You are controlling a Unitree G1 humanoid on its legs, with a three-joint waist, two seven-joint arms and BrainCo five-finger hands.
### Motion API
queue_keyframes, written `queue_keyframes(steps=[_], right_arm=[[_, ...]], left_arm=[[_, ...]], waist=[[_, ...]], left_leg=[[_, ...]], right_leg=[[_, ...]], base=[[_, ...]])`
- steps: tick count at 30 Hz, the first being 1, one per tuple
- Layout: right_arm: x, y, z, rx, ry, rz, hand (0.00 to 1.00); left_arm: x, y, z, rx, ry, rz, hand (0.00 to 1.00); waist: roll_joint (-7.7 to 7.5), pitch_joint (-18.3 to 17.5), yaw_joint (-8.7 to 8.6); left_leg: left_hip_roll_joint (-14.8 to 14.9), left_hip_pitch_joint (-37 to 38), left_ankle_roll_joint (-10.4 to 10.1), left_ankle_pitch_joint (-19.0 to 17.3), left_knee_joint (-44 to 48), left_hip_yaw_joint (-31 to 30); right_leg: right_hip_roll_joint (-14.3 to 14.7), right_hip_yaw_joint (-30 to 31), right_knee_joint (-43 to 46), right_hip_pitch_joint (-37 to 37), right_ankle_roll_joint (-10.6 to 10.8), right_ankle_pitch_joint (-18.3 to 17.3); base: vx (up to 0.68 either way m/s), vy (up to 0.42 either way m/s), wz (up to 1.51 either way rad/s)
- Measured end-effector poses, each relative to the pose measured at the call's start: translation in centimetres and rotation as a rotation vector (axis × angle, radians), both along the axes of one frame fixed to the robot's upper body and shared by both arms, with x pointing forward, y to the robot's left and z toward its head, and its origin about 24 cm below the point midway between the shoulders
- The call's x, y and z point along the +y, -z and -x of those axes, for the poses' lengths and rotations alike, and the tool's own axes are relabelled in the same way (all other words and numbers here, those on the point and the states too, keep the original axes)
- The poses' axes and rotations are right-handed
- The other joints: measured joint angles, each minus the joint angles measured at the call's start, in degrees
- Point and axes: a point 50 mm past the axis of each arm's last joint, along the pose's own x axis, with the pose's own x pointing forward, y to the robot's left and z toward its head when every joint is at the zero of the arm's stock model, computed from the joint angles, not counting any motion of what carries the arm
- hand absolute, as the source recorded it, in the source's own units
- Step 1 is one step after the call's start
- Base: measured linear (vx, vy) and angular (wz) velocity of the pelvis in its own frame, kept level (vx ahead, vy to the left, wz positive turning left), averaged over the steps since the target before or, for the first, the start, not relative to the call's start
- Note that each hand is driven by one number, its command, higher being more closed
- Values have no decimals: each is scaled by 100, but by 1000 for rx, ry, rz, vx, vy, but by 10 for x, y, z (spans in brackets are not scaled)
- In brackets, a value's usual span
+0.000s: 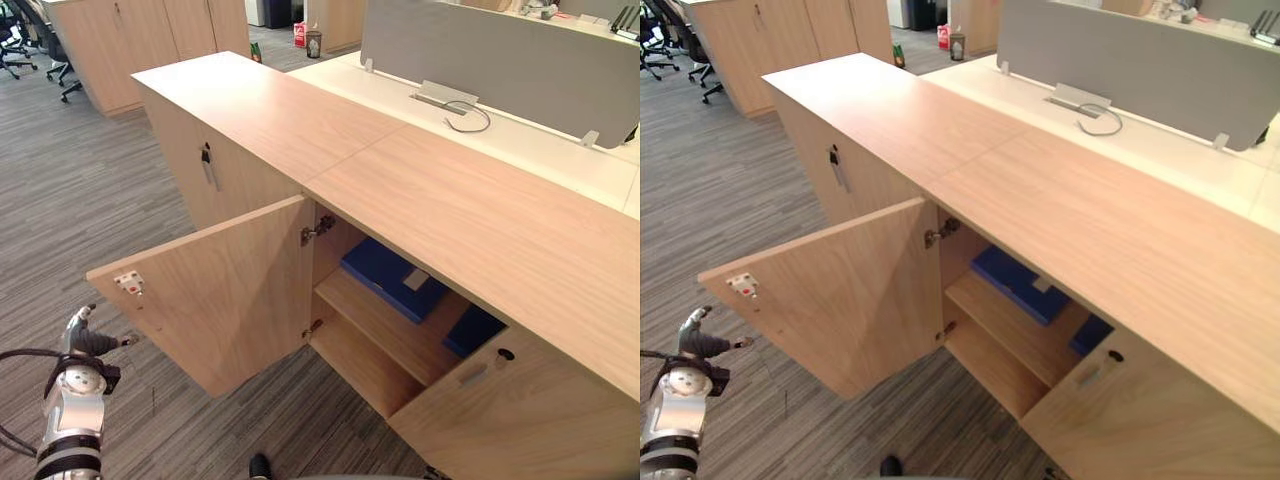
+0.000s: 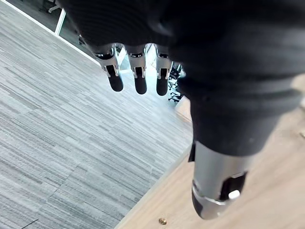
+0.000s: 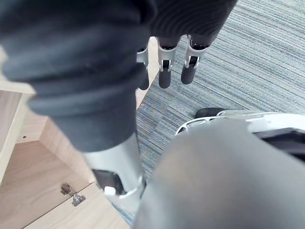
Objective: Walk over to the cabinet, pick up the folder, carry it to the office cabinet, place the folder inside the office cabinet, then close the office cabinet door
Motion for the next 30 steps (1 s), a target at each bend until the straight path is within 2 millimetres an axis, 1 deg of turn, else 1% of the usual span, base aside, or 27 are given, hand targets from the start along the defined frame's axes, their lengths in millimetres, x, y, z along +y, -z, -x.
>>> queue_keyframes(steps=[3, 6, 11, 13, 15, 17, 20, 23, 26, 29, 30], right_arm=[[1, 0, 0, 0, 1, -2, 0], [2, 0, 0, 2, 1, -5, 0], [2, 1, 1, 4, 1, -6, 0], [2, 1, 2, 9, 2, -7, 0], [2, 1, 2, 7, 1, -5, 0], [2, 1, 2, 5, 0, -5, 0], [2, 1, 1, 2, 0, -4, 0], [1, 1, 2, -2, 0, -2, 0], [1, 0, 3, -5, -1, 1, 0], [1, 0, 3, -7, -1, 4, 0], [1, 0, 3, -7, -3, 7, 0]], left_arm=[[0, -1, -2, -6, 0, -1, 0], [0, -1, -2, 2, 2, -6, 0], [-2, -7, -10, -15, 11, -14, 0], [-3, -9, -13, -23, 16, -15, 0], [-8, -13, -21, -38, 38, -18, 0], [-8, -14, -22, -55, 36, -12, 0], [-12, -13, -25, -79, 53, 25, 0], [-17, -12, -27, -86, 74, 34, 0], [-22, -10, -30, -71, 102, 27, 0], [-26, -8, -31, -51, 132, 16, 0], [-28, -4, -29, -32, 143, 15, 0]], waist=[[-48, -31, 2], [-81, -50, 27], [-79, -50, 23], [-51, -47, 19], [-41, -48, 12], [-32, -43, 4], [-27, -42, 2], [-28, -42, 5], [-34, -46, 22], [-51, -55, 37], [-71, -60, 59]], left_leg=[[-21, -49, -38, 23, 1, 0], [-52, -43, -29, 27, 4, 7], [-48, 7, -36, 24, 6, 35], [-42, 72, -37, 23, 4, 96], [-22, 65, -37, 23, 2, 107], [-10, 62, -37, 23, 1, 106], [-5, 51, -66, -5, 0, 90], [-6, 45, -17, -24, 0, 71], [-15, 22, 1, 0, 0, 52], [-45, -42, 14, 26, 2, 2], [-61, -47, -2, 48, 2, 3]], right_leg=[[-7, 1, -10, -22, 38, 22], [-8, 14, -17, -11, 40, 23], [-9, 15, 74, 2, 35, 25], [-11, 23, 90, 42, 34, 26], [4, 28, 91, 25, 33, 25], [10, 30, 93, 13, 33, 25], [9, 22, 94, 1, 34, 24], [-11, 20, 82, -3, 33, 19], [-19, 20, 49, -6, -7, -15], [-36, -14, 34, -26, 30, 0], [-47, -16, 35, -29, 44, 8]], base=[[32, 3, 2], [80, -1, 1], [28, 3, 3], [0, 3, -7], [-34, 2, -6], [-22, 1, -5], [-26, 4, -2], [-13, 2, 0], [0, 0, 4], [6, 2, 9], [28, 9, 6]])
